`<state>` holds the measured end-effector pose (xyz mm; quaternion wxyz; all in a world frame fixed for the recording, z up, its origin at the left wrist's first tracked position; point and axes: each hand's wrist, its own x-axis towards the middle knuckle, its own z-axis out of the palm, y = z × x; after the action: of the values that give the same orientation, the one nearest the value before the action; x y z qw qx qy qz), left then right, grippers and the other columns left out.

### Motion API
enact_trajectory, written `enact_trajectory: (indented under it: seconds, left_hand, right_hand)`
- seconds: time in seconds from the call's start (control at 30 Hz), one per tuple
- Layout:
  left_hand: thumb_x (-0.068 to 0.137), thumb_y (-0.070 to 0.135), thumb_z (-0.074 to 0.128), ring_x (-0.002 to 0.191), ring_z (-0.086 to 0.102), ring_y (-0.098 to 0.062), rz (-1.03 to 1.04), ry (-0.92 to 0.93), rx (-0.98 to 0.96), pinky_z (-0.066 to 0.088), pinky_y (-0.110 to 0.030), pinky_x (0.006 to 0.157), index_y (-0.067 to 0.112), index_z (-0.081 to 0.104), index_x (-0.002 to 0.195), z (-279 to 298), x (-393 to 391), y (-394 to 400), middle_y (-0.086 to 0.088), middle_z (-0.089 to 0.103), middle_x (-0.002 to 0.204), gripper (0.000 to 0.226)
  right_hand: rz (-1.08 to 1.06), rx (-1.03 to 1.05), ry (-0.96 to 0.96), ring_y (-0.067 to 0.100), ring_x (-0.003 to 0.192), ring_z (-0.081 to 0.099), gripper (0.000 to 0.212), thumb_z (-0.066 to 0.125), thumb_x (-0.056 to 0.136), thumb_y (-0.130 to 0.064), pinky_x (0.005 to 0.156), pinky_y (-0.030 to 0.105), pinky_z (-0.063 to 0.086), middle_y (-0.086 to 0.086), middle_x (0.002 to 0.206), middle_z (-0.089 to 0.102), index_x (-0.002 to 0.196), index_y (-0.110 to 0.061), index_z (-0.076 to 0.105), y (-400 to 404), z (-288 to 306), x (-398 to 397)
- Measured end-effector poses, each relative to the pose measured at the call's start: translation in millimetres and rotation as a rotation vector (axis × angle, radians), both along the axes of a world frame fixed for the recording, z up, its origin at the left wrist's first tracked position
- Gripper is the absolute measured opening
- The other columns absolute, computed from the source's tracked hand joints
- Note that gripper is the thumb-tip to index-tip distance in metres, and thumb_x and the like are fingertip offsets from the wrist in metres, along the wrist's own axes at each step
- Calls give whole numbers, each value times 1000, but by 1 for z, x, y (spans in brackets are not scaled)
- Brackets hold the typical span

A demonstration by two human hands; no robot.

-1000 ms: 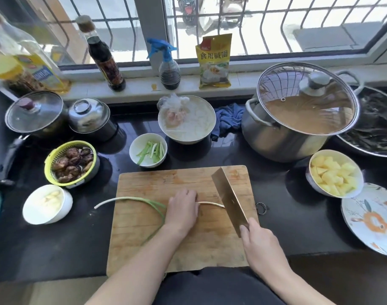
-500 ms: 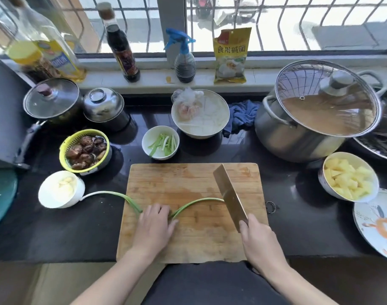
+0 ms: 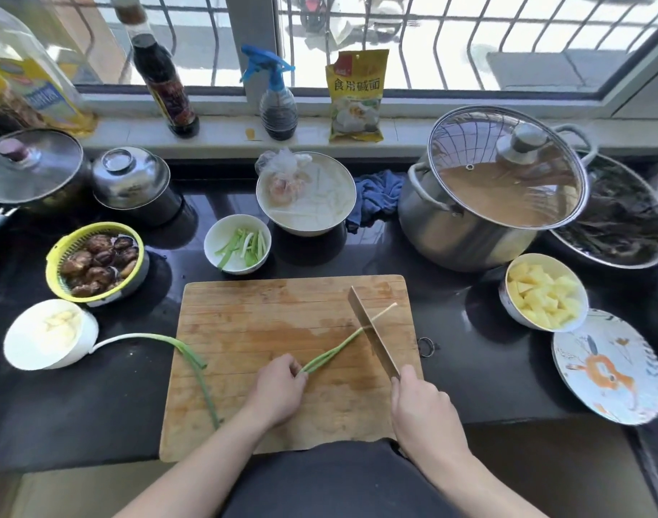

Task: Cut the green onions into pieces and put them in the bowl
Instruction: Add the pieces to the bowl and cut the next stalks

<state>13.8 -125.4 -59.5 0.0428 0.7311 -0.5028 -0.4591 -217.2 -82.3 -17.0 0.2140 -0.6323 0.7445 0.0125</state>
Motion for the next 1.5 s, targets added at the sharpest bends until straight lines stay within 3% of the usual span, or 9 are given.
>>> enact_trajectory:
  seconds: [0.23, 0.37, 0.43, 0.67, 0.87, 1.03, 1.17, 1.3, 1.5]
  left_hand:
    - [94, 30, 58, 69, 65, -17, 16, 42, 41, 52, -33, 64, 25, 60, 83, 2, 6, -5, 2, 71, 72, 13]
    - [94, 28, 60, 68, 66, -14, 33, 54, 52, 53, -31, 66, 23, 62, 83, 2, 7, -7, 3, 72, 67, 13]
    - [94, 26, 60, 68, 67, -14, 43, 59, 55, 53, -31, 66, 22, 64, 82, 2, 7, -8, 3, 72, 67, 13]
    - [92, 33, 65, 73, 62, -14, 76, 25, 31, 45, -29, 60, 24, 65, 81, 3, 20, -3, 4, 68, 78, 14]
    - [92, 34, 66, 75, 61, -11, 92, 60, -20, 44, -27, 58, 25, 67, 82, 0, 3, -4, 7, 67, 80, 13]
    - [91, 38, 65, 72, 63, -13, 74, 41, -22, 56, -35, 69, 28, 65, 77, -4, -4, -5, 8, 67, 76, 17]
    - [89, 38, 66, 72, 63, -15, 49, 13, -30, 57, -40, 72, 29, 64, 73, -8, 0, -7, 7, 67, 75, 19]
    - [87, 36, 68, 73, 63, -18, 28, -13, -45, 56, -40, 73, 27, 63, 69, -8, 0, -7, 5, 67, 74, 21]
    - [88, 42, 67, 85, 61, -14, -8, -38, -112, 55, -36, 77, 30, 68, 91, -4, 7, 3, 6, 67, 92, 13]
  right_hand:
    - [68, 90, 88, 38, 74, 66, 20, 37, 97, -14, 54, 39, 34, 3, 74, 64, 83, -23, 27, -5, -12, 3]
    - [75, 113, 108, 35, 74, 68, 21, 36, 92, -7, 54, 36, 35, -4, 62, 45, 82, -22, 27, -14, -17, 9]
    - [75, 91, 104, 35, 76, 70, 20, 38, 93, -5, 54, 35, 37, -1, 67, 57, 84, -21, 30, -25, -19, 14]
    - [69, 49, -42, 43, 80, 66, 15, 36, 103, -22, 59, 41, 42, 13, 82, 70, 89, -17, 40, -51, -10, 16]
    - [98, 32, -146, 43, 71, 61, 24, 37, 104, -36, 55, 42, 36, 6, 70, 62, 84, -23, 34, -14, 11, 6]
    - [178, 139, -78, 40, 77, 66, 18, 32, 105, -34, 62, 43, 47, 7, 80, 69, 93, -22, 38, -1, 7, 16]
    - [141, 263, 6, 38, 90, 68, 13, 30, 103, -24, 69, 43, 44, 9, 92, 72, 96, -20, 40, -12, -2, 35]
    - [135, 183, -39, 41, 87, 68, 10, 34, 102, -16, 62, 42, 46, 12, 90, 71, 93, -18, 40, -30, -8, 55]
    - [112, 109, -165, 42, 81, 63, 17, 35, 104, -28, 62, 44, 47, 13, 86, 68, 90, -20, 40, -43, -3, 57]
